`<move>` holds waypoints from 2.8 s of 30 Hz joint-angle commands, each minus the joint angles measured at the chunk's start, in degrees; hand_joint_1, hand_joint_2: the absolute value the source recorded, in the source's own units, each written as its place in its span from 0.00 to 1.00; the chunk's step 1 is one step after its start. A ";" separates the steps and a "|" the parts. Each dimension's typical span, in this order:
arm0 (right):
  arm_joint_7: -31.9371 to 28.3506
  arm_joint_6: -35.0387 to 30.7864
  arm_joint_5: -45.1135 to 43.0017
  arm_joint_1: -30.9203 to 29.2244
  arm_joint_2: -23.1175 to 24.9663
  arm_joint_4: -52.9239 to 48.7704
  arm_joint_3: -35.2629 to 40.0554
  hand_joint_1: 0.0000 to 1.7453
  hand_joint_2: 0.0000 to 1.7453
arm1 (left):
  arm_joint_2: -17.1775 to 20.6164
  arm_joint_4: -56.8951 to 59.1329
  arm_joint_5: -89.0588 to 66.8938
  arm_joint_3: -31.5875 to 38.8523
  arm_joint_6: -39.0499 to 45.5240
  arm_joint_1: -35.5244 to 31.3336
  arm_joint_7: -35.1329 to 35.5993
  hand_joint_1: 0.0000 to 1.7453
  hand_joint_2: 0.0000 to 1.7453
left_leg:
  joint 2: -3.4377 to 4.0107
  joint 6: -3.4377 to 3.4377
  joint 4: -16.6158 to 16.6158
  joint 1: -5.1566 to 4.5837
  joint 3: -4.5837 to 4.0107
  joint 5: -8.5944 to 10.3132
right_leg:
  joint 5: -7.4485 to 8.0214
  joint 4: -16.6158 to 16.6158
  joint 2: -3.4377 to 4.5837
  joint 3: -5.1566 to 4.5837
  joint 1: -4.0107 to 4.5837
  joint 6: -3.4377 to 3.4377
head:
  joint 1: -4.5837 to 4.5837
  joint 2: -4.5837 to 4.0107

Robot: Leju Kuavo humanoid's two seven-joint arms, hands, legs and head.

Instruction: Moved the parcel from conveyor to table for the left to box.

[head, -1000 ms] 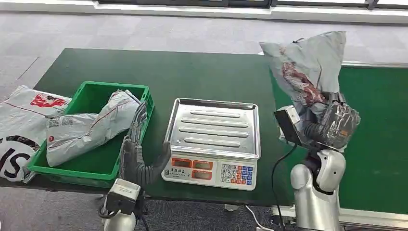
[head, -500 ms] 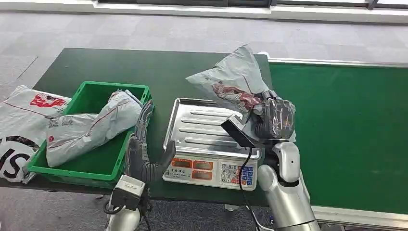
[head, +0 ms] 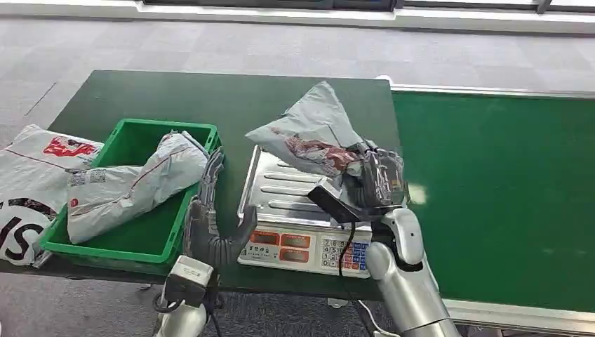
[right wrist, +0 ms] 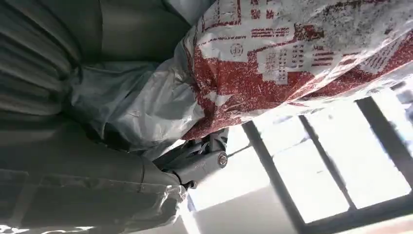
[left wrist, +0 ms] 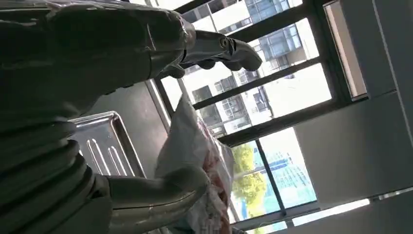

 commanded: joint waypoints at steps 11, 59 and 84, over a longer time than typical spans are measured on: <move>-15.48 14.12 -14.81 -12.84 2.13 27.73 11.85 1.00 1.00 | 2.54 7.46 2.21 -3.69 0.45 -5.72 -1.39 0.00 1.00 | 0.12 -0.02 -0.11 0.06 0.23 0.02 | 0.06 -0.14 0.07 0.22 0.07 -0.08 | 0.00 0.02; -4.03 -6.00 -20.77 -5.68 0.48 11.94 -1.27 0.00 1.00 | 2.51 6.63 1.70 -2.57 3.11 -3.45 -0.96 0.00 1.00 | -0.03 0.00 -0.08 0.02 0.14 0.05 | 0.03 -0.12 -0.07 0.16 0.03 -0.04 | 0.00 0.02; 2.00 11.80 -11.91 -8.60 -3.05 18.33 6.93 0.00 1.00 | 3.30 6.44 1.10 -1.55 1.94 -4.24 -0.99 0.00 1.00 | 0.16 0.00 -0.10 0.04 0.22 0.05 | 0.09 -0.17 0.11 0.19 0.05 -0.06 | 0.00 0.02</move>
